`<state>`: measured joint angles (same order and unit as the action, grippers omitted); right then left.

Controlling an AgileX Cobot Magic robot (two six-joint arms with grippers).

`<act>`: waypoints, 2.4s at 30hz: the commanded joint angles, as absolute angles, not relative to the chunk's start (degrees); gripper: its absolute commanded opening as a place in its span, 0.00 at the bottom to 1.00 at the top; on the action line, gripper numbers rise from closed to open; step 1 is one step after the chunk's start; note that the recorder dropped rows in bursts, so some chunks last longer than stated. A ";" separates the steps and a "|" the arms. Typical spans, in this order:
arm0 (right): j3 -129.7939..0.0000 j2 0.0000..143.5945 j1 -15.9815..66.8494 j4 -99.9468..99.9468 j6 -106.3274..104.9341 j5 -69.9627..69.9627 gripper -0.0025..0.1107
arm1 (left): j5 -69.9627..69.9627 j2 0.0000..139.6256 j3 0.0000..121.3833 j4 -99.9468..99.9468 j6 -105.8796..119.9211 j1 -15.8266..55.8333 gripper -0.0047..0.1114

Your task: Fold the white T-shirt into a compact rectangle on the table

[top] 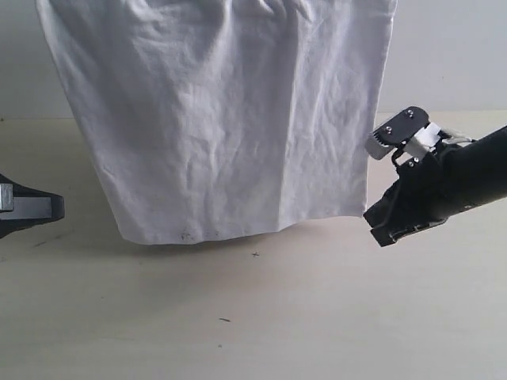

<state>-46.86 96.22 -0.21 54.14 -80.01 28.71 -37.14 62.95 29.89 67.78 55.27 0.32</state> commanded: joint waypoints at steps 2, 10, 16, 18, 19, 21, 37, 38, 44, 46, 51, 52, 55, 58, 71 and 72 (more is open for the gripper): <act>-47.31 97.37 -7.18 69.11 -104.67 40.27 0.02 | -37.53 63.10 30.05 67.90 55.28 0.67 0.47; -47.31 104.09 -10.77 77.38 -109.08 39.34 0.02 | -37.53 63.10 30.05 67.90 55.28 0.67 0.47; -47.31 104.76 -10.64 77.51 -110.72 36.42 0.17 | -37.21 63.10 30.05 67.90 55.28 0.67 0.47; -47.31 104.76 -10.64 77.89 -111.68 36.94 0.28 | -37.21 63.10 30.05 67.78 55.28 0.67 0.47; -47.31 104.76 -10.64 77.89 -112.57 37.67 0.35 | -37.21 63.10 30.05 67.78 55.28 0.67 0.47; -47.31 104.76 -10.64 77.89 -115.42 40.19 0.48 | -37.21 63.10 30.05 67.78 55.28 0.67 0.47; -53.30 111.00 -10.64 78.01 -120.80 40.82 0.66 | -36.97 63.10 30.05 67.51 55.28 0.67 0.47; -53.83 111.75 -10.64 78.14 -120.80 40.82 0.66 | -36.84 63.10 30.05 67.51 55.28 0.67 0.47; -57.48 115.69 -10.64 78.58 -120.80 43.51 0.66 | -36.70 63.10 30.05 66.78 55.28 0.67 0.47; -58.74 116.71 -10.64 79.08 -120.80 44.11 0.66 | -36.70 63.10 30.05 66.78 55.28 0.67 0.47; -61.16 118.37 -10.64 79.48 -120.80 47.84 0.65 | -36.58 63.10 30.05 66.66 55.28 0.67 0.47; -61.80 118.76 -10.64 79.48 -120.80 49.67 0.63 | -36.47 63.10 30.05 66.65 55.28 0.67 0.47; -63.31 119.42 -10.64 79.48 -120.53 51.83 0.46 | -36.49 63.10 30.05 66.54 55.28 0.67 0.47; -63.76 119.42 -10.64 79.48 -118.09 52.27 0.22 | -36.49 63.10 30.05 66.54 55.28 0.67 0.47; -63.76 110.75 -10.64 73.25 -111.06 69.96 0.02 | -37.39 63.10 30.05 66.55 55.28 0.67 0.47; -63.76 109.53 -10.64 72.45 -109.88 69.96 0.02 | -37.64 63.10 30.05 66.55 55.28 0.67 0.47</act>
